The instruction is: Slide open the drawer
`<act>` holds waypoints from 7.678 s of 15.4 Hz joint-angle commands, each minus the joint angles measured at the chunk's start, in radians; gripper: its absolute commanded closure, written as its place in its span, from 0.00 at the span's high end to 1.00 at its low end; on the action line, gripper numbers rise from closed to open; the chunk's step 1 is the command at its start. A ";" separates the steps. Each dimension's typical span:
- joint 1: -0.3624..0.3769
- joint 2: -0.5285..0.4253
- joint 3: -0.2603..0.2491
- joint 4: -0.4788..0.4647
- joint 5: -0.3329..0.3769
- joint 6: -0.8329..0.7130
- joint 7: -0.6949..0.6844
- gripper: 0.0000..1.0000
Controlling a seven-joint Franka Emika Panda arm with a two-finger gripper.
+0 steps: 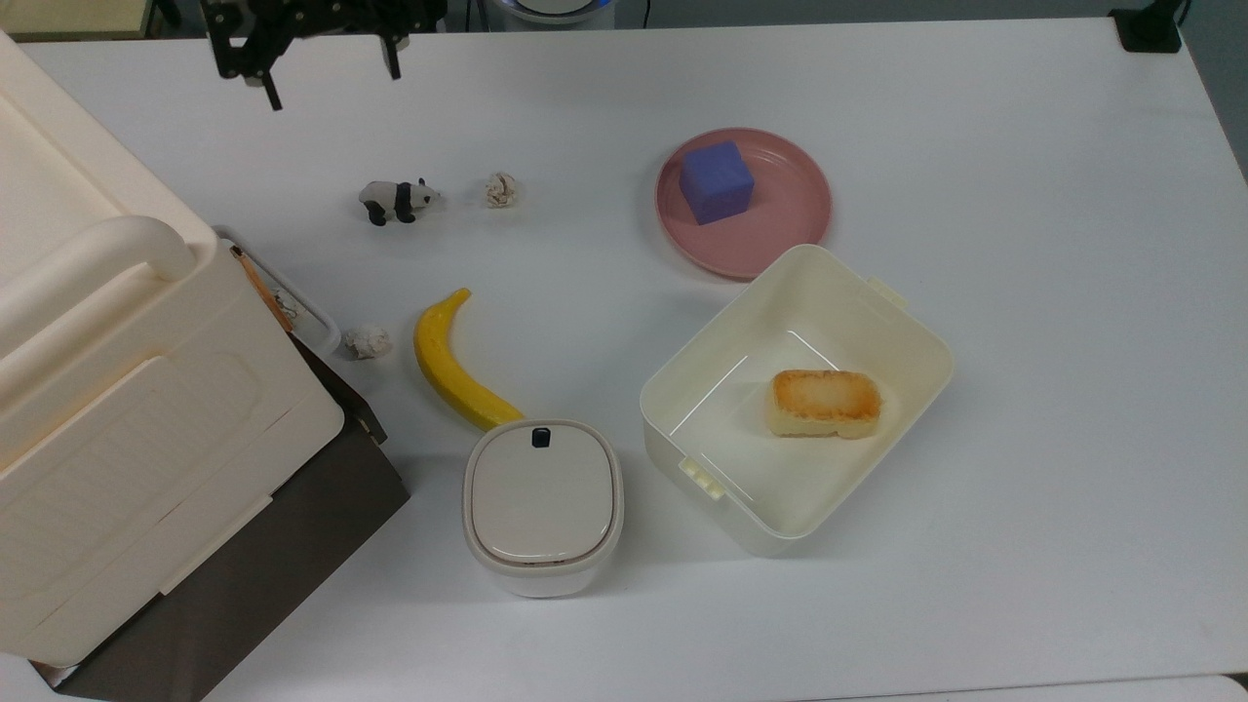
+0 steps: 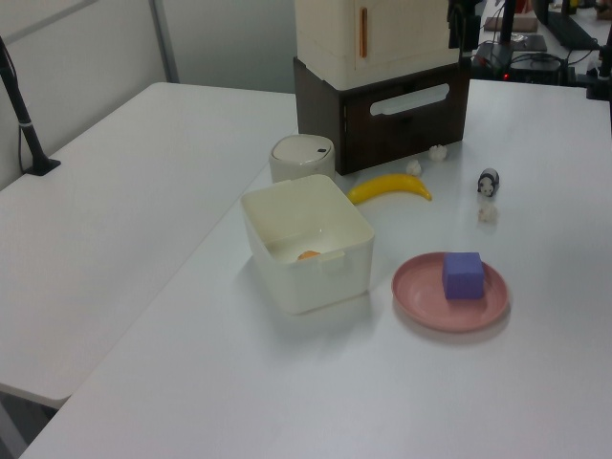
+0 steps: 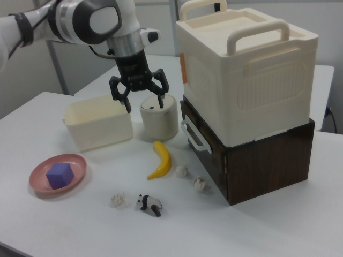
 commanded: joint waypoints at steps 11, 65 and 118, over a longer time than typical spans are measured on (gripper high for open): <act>0.005 0.062 -0.001 -0.028 -0.178 0.047 -0.303 1.00; 0.020 0.263 0.115 -0.019 -0.323 0.106 -0.116 1.00; -0.069 -0.087 0.204 0.049 0.063 -0.199 0.702 1.00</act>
